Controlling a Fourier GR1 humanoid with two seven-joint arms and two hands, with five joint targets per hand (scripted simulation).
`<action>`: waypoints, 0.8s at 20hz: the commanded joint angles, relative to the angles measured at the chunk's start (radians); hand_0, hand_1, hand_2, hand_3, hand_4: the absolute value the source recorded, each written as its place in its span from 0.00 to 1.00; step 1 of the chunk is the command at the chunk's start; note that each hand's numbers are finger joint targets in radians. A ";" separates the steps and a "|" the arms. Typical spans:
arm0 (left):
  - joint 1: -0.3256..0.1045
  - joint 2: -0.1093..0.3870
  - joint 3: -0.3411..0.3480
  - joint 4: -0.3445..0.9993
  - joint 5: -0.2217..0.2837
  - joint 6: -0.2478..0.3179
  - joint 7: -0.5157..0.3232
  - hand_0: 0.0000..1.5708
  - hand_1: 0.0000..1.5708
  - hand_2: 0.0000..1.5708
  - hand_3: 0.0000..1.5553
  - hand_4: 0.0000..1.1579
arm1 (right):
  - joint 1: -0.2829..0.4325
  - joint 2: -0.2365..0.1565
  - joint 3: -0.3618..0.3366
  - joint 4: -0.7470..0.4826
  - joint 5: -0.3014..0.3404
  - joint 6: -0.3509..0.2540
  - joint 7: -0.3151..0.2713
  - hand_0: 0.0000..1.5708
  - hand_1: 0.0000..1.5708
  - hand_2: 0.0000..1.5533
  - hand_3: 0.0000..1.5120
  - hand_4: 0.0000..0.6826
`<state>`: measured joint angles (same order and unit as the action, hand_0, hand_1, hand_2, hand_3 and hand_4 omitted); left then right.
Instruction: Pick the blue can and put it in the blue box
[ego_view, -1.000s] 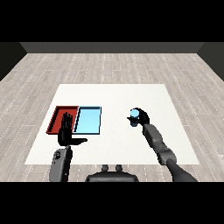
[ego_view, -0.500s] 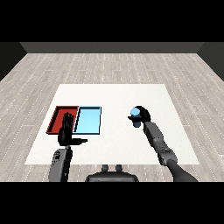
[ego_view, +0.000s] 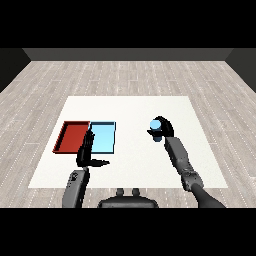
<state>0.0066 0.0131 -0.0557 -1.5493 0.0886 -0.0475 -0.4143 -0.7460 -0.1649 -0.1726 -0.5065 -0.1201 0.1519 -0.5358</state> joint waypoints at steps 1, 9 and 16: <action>-0.051 -0.012 -0.070 0.063 0.007 0.033 0.017 0.00 0.00 0.00 0.00 0.00 | -0.015 -0.004 0.019 -0.095 -0.001 0.033 0.003 0.93 0.93 0.92 0.93 0.97; -0.127 -0.013 -0.080 0.116 0.009 0.045 0.090 0.00 0.00 0.00 0.00 0.00 | 0.131 0.156 0.111 -0.420 0.014 -0.127 0.129 0.91 0.91 0.93 0.94 0.97; -0.129 -0.013 -0.193 0.122 0.053 0.099 0.081 0.00 0.00 0.00 0.00 0.00 | 0.247 0.164 0.345 -0.695 -0.036 -0.284 0.264 0.91 0.91 0.92 0.93 0.95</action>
<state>-0.1191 0.0011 -0.1874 -1.4299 0.1171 0.0257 -0.3394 -0.5523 -0.0183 0.1080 -1.0579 -0.1663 -0.0850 -0.3516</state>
